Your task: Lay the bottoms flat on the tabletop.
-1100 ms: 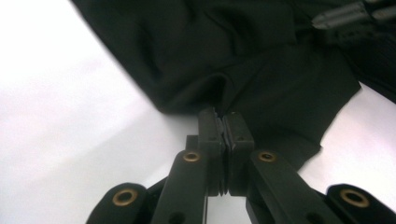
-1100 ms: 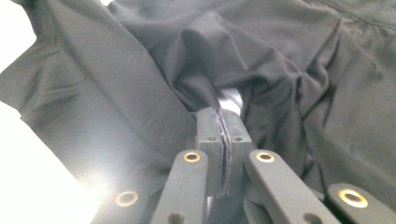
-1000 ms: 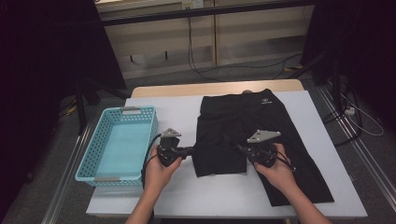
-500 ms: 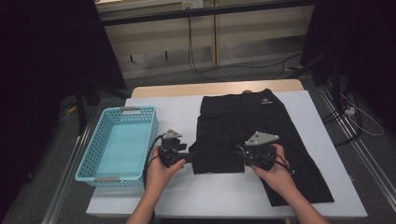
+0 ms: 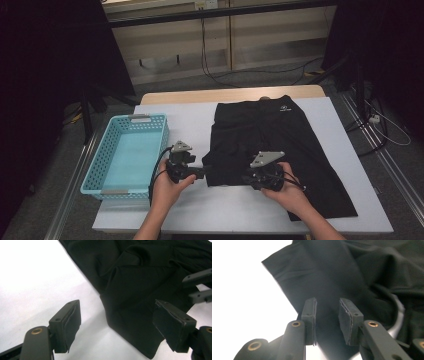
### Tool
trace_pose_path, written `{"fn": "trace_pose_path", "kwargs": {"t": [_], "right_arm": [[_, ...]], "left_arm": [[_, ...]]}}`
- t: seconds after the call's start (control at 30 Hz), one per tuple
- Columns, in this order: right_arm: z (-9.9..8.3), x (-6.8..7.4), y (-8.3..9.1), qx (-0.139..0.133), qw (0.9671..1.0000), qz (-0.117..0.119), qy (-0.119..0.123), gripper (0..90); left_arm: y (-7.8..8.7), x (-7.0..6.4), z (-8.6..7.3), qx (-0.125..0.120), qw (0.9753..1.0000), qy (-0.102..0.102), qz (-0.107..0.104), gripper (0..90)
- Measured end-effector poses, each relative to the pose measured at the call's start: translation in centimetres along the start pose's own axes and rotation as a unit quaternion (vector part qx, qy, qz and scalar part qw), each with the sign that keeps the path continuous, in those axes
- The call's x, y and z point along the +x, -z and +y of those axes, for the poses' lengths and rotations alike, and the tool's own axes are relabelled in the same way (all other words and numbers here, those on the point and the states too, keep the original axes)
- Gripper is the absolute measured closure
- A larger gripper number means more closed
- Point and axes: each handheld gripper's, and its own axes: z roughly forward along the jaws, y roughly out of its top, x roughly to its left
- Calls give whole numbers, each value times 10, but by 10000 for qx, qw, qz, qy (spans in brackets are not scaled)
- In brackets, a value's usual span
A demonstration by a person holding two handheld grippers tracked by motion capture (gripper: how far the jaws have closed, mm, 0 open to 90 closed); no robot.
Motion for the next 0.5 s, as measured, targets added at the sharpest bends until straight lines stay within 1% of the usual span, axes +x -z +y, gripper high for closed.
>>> {"fn": "trace_pose_path", "kwargs": {"t": [0.03,0.1,0.13,0.17,0.23,0.27,0.3,0.33,0.37,0.4,0.43,0.5], "right_arm": [[0,2,-2,38,10000,-5,91,669],[1,6,-7,161,9994,-44,288,694],[2,6,-8,135,9995,-23,282,743],[3,6,-8,165,9996,3,227,791],[4,6,-10,170,9996,-81,233,877],[5,5,-10,151,9995,-116,233,895],[5,3,-10,122,9997,-100,173,900],[6,1,-10,57,9999,-96,61,900],[6,-1,-10,-19,9999,-101,-46,900],[7,-4,-9,-81,9998,-71,-136,900],[8,-7,-8,-127,9997,-87,-192,900],[7,-13,-6,-144,9994,-196,-245,900]], "left_arm": [[0,0,0,26,10000,-24,-87,234],[0,-2,-1,83,9998,-75,-169,236],[0,-3,-1,94,9998,-80,-181,238],[0,-4,0,125,9996,-107,-217,242],[0,-7,0,145,9995,-126,-264,250],[0,-8,-1,171,9993,-167,-275,261],[-1,-9,-1,192,9992,-212,-274,272],[-1,-9,-1,218,9991,-221,-285,276],[-2,-10,-1,228,9991,-186,-303,278],[-3,-10,-2,227,9991,-194,-289,287],[-3,-10,-2,271,9989,-203,-312,294],[-5,-10,-3,330,9987,-216,-320,300]]}}
